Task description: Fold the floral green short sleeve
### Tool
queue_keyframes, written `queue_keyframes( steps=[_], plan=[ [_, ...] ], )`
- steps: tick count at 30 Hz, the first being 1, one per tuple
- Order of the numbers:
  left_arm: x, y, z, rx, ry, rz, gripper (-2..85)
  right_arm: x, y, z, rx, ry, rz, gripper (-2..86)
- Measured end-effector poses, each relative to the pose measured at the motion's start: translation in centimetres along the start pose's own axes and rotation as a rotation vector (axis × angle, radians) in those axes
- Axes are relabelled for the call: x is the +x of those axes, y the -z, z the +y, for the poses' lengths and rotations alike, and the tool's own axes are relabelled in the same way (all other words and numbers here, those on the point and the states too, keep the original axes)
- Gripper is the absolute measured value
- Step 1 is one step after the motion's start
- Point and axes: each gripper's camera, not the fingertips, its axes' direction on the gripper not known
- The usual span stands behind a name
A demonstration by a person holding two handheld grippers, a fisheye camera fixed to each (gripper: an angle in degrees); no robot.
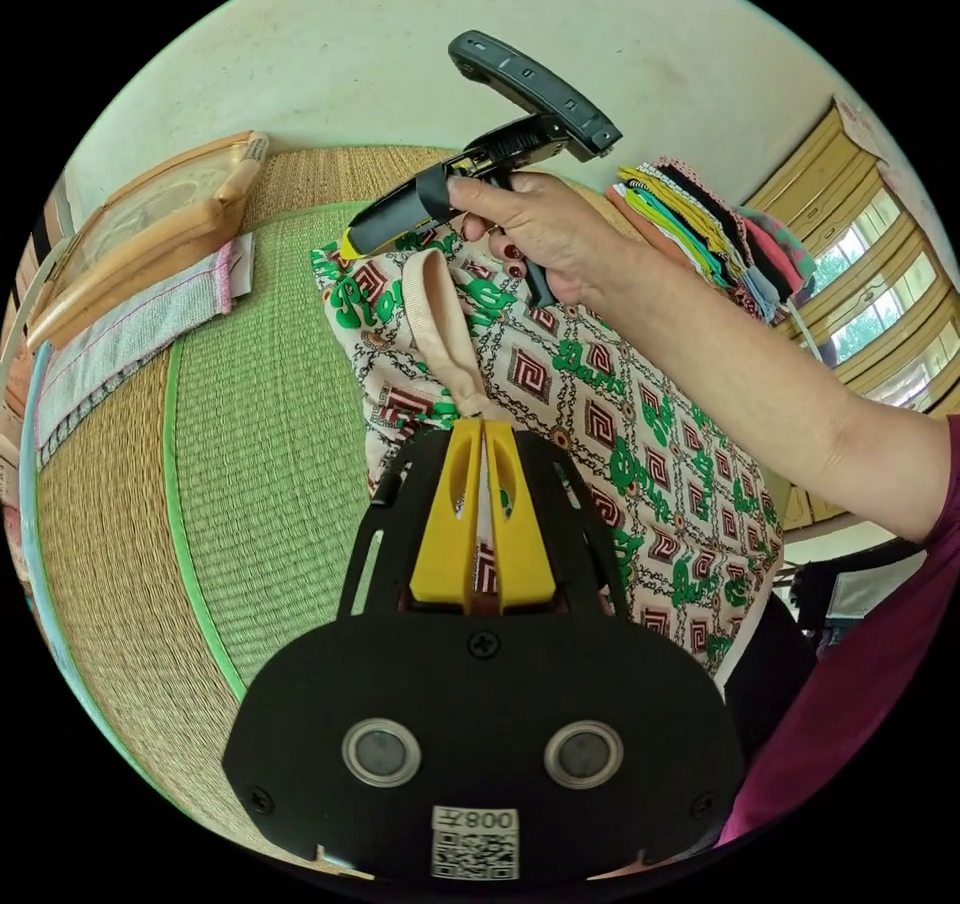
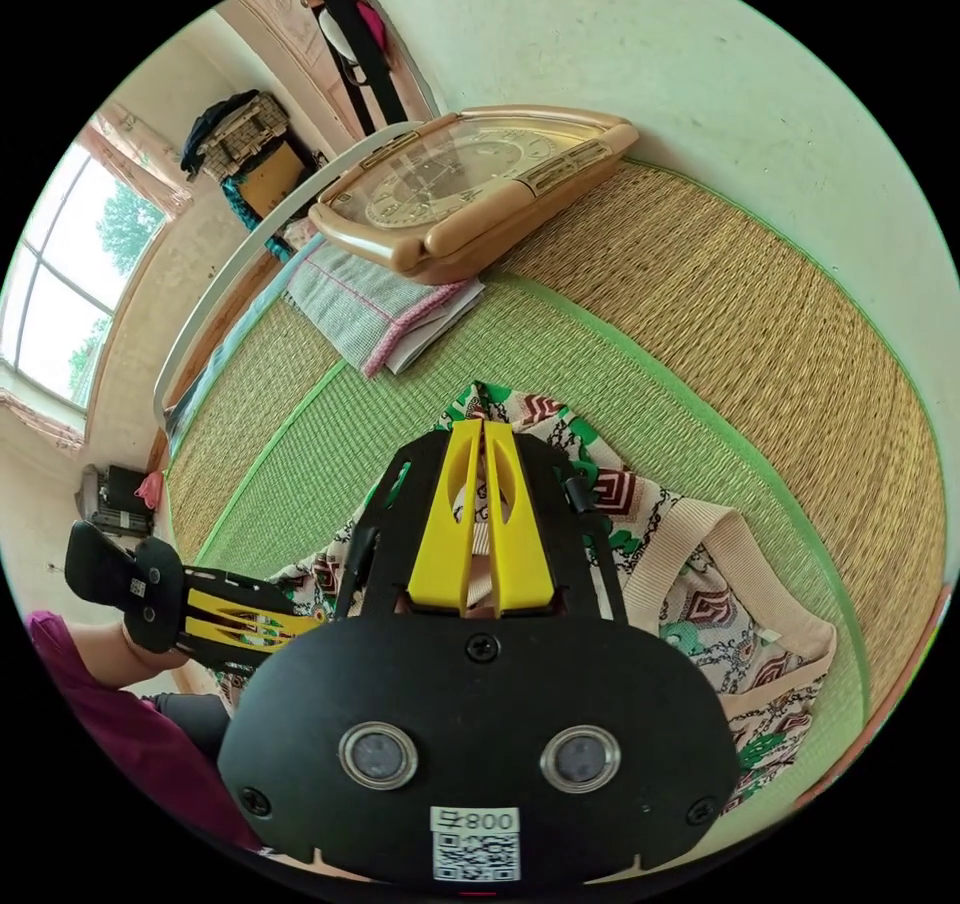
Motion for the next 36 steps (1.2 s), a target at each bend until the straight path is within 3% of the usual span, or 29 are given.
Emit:
queue_keyframes(
  steps=[3, 8, 14, 24, 36],
  plan=[
    [-0.6, 0.5, -0.6, 0.065, 0.018, 0.002, 2.9, 0.8, 1.0, 0.8, 0.019, -0.018, -0.032, 2.0],
    [-1.4, -3.2, -1.9, -0.055, 0.006, -0.042, 4.1, 1.6, 4.7, 3.9, 0.075, -0.005, -0.047, 5.8],
    [-1.1, -3.9, -1.7, -0.035, -0.011, -0.061, 2.6, 1.1, 7.8, 8.3, 0.143, 0.004, -0.07, 5.8],
    [-0.1, -5.0, -1.6, -0.049, -0.074, -0.112, 2.5, 2.3, 7.7, 10.1, 0.078, -0.051, -0.053, 4.1],
    [0.1, -5.5, -1.1, -0.037, -0.081, -0.114, 3.2, 5.7, 9.9, 12.1, 0.138, -0.23, -0.468, 8.9]
  ],
)
